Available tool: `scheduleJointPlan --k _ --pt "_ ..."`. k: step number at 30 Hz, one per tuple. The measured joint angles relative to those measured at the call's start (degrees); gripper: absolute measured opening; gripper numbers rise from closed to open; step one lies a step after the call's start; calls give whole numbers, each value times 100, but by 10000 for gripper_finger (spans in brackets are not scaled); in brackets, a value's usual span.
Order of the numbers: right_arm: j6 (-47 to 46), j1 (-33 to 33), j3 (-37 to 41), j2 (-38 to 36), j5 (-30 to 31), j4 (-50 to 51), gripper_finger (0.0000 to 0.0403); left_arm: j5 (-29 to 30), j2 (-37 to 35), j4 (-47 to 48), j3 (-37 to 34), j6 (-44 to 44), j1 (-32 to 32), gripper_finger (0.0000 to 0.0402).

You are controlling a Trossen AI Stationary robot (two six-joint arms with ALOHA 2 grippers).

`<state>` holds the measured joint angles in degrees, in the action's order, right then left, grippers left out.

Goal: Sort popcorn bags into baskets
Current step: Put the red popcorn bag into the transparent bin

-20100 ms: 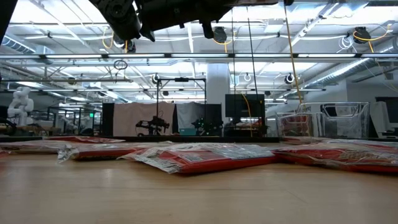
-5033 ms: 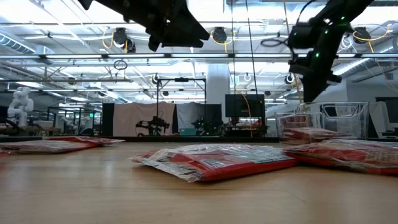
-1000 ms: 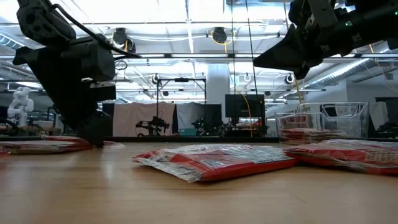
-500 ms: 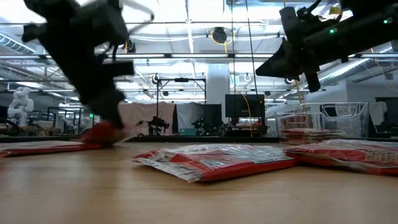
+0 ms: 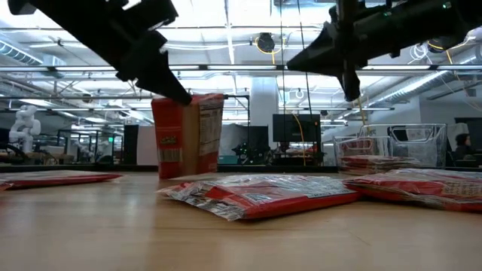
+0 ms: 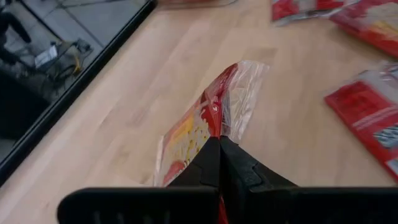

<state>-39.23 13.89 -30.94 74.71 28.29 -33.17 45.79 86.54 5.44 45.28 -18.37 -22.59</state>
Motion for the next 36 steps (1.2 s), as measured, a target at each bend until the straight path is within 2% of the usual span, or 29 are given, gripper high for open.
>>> scheduleJointPlan --k 3,7,10,14,18,24,31,36 --pt "-204 46 0 18 -311 289 28 31 0 -70 0 27 -82 1" --pt "-423 189 4 229 -321 512 69 89 0 -180 0 132 -165 1" --pt "-709 248 4 526 -324 283 99 93 0 -354 0 226 -228 1" --pt "-1070 279 4 1043 -612 -621 134 279 0 -610 0 380 -314 1" --pt "-2011 310 2 1596 -591 -1834 160 727 -2 -867 0 647 -416 0" --pt "-2794 350 2 2207 -590 -3040 175 1057 -4 -1372 0 1063 -483 0" --pt "-4045 323 4 2709 -438 -3439 176 1061 -4 -1801 0 1359 -547 0" --pt "-4287 138 -108 2831 -417 -3601 176 882 -4 -2082 0 1578 -673 0"
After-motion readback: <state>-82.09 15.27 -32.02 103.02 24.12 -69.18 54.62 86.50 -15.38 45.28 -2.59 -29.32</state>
